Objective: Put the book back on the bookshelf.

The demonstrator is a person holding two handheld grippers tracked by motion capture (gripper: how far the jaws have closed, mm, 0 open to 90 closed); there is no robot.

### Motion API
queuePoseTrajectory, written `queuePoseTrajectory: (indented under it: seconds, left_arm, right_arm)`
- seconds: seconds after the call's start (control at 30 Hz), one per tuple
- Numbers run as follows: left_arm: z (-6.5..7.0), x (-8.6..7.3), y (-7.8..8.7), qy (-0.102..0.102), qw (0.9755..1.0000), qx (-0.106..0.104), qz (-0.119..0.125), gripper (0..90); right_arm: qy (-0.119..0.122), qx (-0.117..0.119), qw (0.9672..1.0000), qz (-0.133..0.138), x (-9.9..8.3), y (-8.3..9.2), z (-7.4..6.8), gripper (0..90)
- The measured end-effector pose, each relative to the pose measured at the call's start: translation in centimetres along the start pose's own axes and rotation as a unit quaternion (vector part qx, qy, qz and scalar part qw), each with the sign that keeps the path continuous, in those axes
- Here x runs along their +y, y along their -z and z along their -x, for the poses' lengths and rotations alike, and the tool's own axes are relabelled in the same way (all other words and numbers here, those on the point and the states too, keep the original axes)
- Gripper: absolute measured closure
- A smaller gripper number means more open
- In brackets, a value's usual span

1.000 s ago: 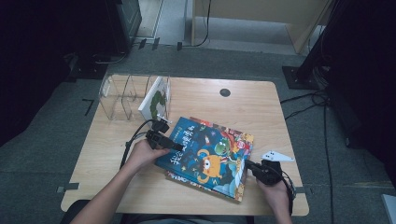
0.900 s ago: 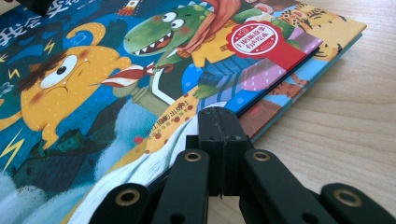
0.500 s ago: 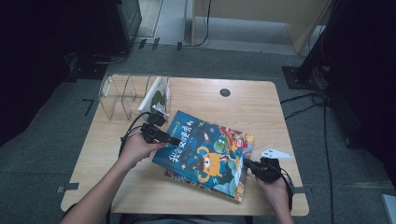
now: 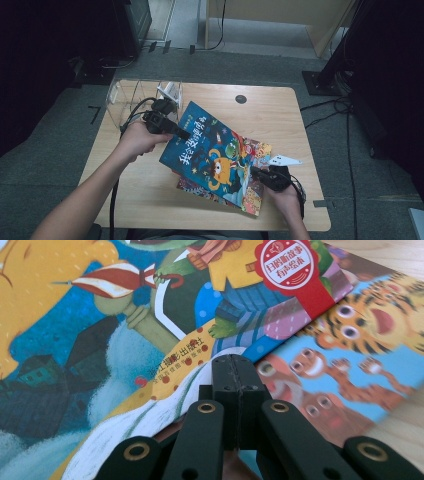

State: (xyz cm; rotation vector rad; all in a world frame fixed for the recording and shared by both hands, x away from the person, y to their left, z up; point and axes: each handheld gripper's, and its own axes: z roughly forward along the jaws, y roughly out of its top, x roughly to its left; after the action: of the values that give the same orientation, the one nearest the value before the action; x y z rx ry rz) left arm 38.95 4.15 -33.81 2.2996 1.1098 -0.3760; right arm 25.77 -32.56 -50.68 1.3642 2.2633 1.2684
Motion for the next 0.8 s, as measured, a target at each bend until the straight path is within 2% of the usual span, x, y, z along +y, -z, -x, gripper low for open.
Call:
queuePoseTrajectory:
  seconds: [0.1, 0.17, 0.23, 0.27, 0.33, 0.43, 0.47, 0.5, 0.53, 0.6, 0.67, 0.8]
  left_arm:
    - [0.4, 0.8, 0.2, 0.004, 0.9998, -0.012, -0.012, 62.7]
    - [0.8, 1.3, 0.0, 0.001, 0.9997, -0.005, -0.025, 64.2]
    - [0.7, 1.6, 0.4, 0.007, 0.9996, -0.022, -0.019, 67.5]
    - [0.7, 1.8, 0.6, 0.006, 0.9995, -0.022, -0.021, 69.1]
    - [0.8, 2.2, 1.0, 0.013, 0.9995, -0.008, -0.026, 69.8]
    - [1.1, 2.8, 1.6, 0.011, 0.9992, 0.000, -0.038, 70.6]
    - [1.2, 2.9, 1.8, 0.012, 0.9991, -0.004, -0.040, 71.7]
    - [1.2, 3.0, 2.1, 0.015, 0.9988, -0.021, -0.042, 73.8]
    - [1.2, 3.2, 2.4, 0.019, 0.9985, -0.031, -0.042, 76.1]
    - [1.4, 3.3, 2.7, 0.021, 0.9984, -0.025, -0.045, 77.9]
    - [1.4, 3.4, 3.1, 0.029, 0.9982, -0.026, -0.047, 78.8]
    - [0.8, 3.1, 4.1, 0.046, 0.9978, -0.039, -0.026, 81.9]
  right_arm:
    - [0.016, 0.009, 0.9998, 0.001, 0.5, -0.9, -0.4, 90.0]
    - [0.032, 0.016, 0.9994, 0.002, 0.9, -1.6, -1.0, 88.5]
    - [0.049, 0.015, 0.9987, 0.002, 1.2, -2.1, -1.5, 87.3]
    - [0.055, 0.014, 0.9984, -0.003, 1.4, -2.4, -1.8, 86.2]
    - [0.064, 0.016, 0.9978, -0.006, 1.8, -2.9, -2.2, 85.7]
    - [0.077, 0.018, 0.9968, -0.011, 2.2, -3.4, -2.5, 84.9]
    - [0.082, 0.019, 0.9964, -0.012, 2.4, -3.7, -2.7, 83.9]
    - [0.086, 0.020, 0.9961, -0.011, 2.5, -3.8, -2.7, 82.4]
    - [0.089, 0.023, 0.9958, -0.011, 2.6, -4.0, -2.8, 79.8]
    - [0.096, 0.029, 0.9947, -0.023, 3.1, -4.3, -3.0, 75.6]
    - [0.098, 0.025, 0.9944, -0.031, 3.4, -4.4, -3.0, 73.7]
    - [0.088, 0.025, 0.9956, -0.020, 3.5, -4.1, -2.6, 71.0]
